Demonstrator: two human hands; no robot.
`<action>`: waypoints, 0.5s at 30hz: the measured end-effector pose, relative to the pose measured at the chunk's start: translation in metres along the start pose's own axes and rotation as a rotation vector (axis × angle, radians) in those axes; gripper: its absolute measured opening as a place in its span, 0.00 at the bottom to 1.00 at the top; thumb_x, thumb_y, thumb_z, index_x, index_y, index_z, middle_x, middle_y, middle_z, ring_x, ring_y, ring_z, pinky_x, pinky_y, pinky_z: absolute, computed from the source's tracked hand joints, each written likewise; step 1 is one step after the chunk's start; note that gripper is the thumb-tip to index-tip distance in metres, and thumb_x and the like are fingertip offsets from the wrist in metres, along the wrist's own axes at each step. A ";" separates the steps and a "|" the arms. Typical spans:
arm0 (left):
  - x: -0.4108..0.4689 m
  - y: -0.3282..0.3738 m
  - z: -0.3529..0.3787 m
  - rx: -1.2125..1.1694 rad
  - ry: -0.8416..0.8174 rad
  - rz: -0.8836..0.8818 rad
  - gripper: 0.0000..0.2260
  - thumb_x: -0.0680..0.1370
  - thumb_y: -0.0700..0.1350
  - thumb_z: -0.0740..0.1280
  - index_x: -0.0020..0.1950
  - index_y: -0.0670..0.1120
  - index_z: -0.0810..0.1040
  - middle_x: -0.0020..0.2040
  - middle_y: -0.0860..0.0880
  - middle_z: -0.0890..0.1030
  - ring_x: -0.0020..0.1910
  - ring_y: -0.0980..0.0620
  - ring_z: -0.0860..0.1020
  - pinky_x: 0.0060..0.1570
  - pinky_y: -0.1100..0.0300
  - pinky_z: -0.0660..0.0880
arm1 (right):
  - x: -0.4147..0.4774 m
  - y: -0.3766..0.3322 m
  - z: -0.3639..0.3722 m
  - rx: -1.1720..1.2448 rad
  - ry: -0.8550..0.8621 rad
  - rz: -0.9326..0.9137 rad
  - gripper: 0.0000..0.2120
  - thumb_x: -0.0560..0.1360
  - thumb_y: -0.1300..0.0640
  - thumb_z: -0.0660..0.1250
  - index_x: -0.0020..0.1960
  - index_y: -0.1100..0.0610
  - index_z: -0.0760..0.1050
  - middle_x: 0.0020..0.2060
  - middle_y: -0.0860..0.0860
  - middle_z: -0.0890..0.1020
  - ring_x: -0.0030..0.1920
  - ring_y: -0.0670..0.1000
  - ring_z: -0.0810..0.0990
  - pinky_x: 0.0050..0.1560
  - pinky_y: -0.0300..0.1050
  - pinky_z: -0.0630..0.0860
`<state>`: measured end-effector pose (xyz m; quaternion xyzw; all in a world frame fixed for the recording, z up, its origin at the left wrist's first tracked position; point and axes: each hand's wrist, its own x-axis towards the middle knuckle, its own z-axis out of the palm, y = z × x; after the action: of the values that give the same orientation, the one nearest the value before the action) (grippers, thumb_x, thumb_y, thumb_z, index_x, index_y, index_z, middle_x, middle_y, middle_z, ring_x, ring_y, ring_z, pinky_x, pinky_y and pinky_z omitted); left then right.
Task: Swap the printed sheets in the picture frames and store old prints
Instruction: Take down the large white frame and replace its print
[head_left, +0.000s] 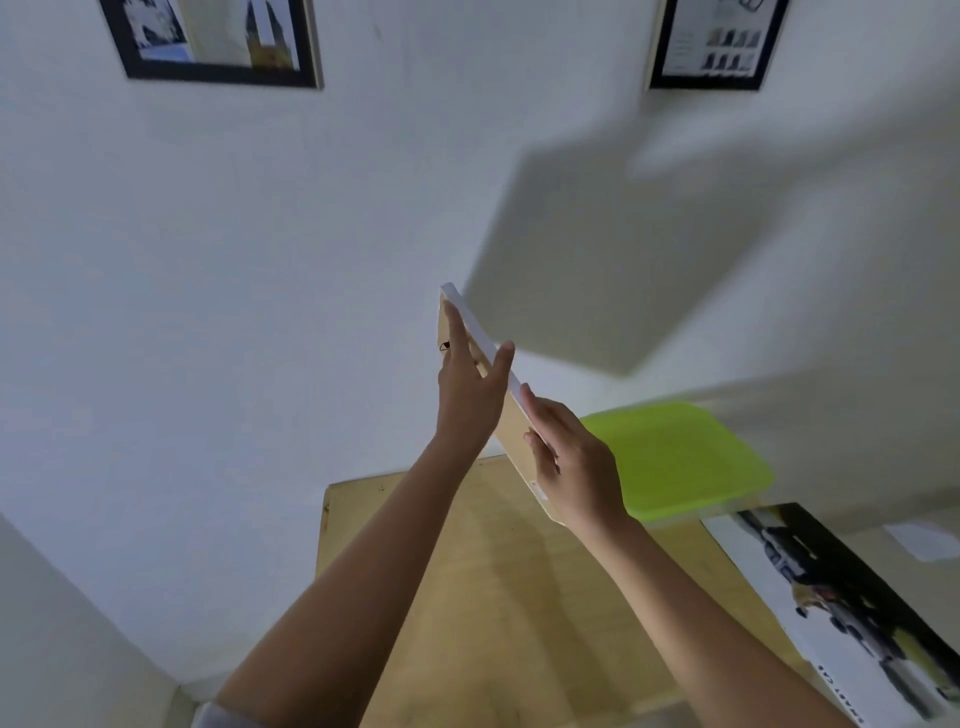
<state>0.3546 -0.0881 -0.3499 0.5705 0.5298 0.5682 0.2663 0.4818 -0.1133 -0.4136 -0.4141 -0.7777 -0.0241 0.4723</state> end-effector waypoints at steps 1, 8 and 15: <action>0.001 0.003 -0.003 0.001 0.015 0.016 0.36 0.77 0.52 0.63 0.75 0.58 0.40 0.71 0.46 0.67 0.62 0.46 0.73 0.61 0.46 0.72 | 0.002 -0.004 0.000 -0.021 0.004 -0.010 0.26 0.73 0.65 0.62 0.70 0.53 0.66 0.54 0.48 0.79 0.36 0.48 0.79 0.30 0.40 0.74; 0.007 0.003 -0.024 0.108 0.121 -0.035 0.30 0.79 0.44 0.56 0.76 0.50 0.43 0.46 0.36 0.76 0.39 0.42 0.74 0.40 0.51 0.71 | 0.002 -0.036 0.017 0.019 -0.054 0.007 0.24 0.77 0.59 0.57 0.72 0.51 0.62 0.59 0.47 0.76 0.43 0.49 0.80 0.35 0.44 0.79; 0.019 -0.011 -0.065 0.014 0.283 -0.078 0.22 0.81 0.42 0.56 0.75 0.46 0.59 0.58 0.46 0.77 0.49 0.51 0.78 0.44 0.66 0.74 | 0.004 -0.037 0.039 0.533 -0.071 0.221 0.16 0.79 0.57 0.60 0.66 0.58 0.71 0.55 0.51 0.79 0.52 0.40 0.78 0.51 0.31 0.75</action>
<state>0.2864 -0.0871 -0.3394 0.4657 0.5878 0.6284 0.2067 0.4280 -0.1186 -0.4193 -0.3579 -0.7228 0.2472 0.5369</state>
